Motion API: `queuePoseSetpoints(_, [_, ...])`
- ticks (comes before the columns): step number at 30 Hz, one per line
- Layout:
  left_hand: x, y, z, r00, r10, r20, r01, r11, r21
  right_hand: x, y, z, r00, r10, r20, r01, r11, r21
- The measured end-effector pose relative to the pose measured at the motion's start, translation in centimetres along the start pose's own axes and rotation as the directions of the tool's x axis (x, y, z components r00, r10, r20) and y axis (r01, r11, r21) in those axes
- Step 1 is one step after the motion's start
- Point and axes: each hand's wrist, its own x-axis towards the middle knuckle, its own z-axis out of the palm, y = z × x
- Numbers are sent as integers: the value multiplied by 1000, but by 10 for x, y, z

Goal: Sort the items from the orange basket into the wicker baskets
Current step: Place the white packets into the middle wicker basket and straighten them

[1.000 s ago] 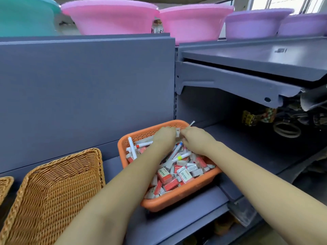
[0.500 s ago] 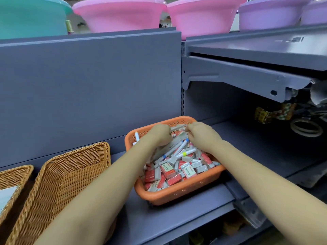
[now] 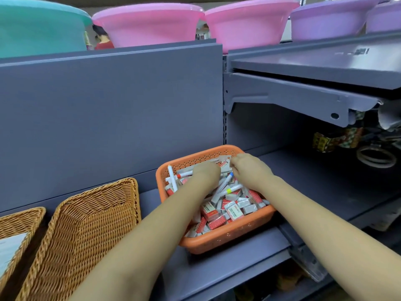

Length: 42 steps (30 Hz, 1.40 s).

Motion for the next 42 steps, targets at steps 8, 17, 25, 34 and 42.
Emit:
queuePoseSetpoints(8, [-3, -14, 3, 999, 33, 19, -30, 984, -175, 0, 1, -1, 1000, 19, -6, -19, 999, 34])
queuePoseSetpoints(17, [-4, -25, 14, 993, -65, -102, -2, 833, -554, 1, 0, -2, 991, 100, -84, -85, 982, 167])
queuePoseSetpoints(25, [6, -38, 11, 967, -124, -221, -5, 863, -506, -1, -1, -3, 990, 96, -104, -77, 981, 177])
queuePoseSetpoints(34, [8, -16, 10, 999, 16, -42, -30, 930, -365, 1, -1, -2, 993, 96, -68, -87, 989, 117])
queuePoseSetpoints(42, [8, -27, -2, 914, -236, -331, -107, 645, -756, 1, -2, -4, 991, 104, -90, -87, 981, 175])
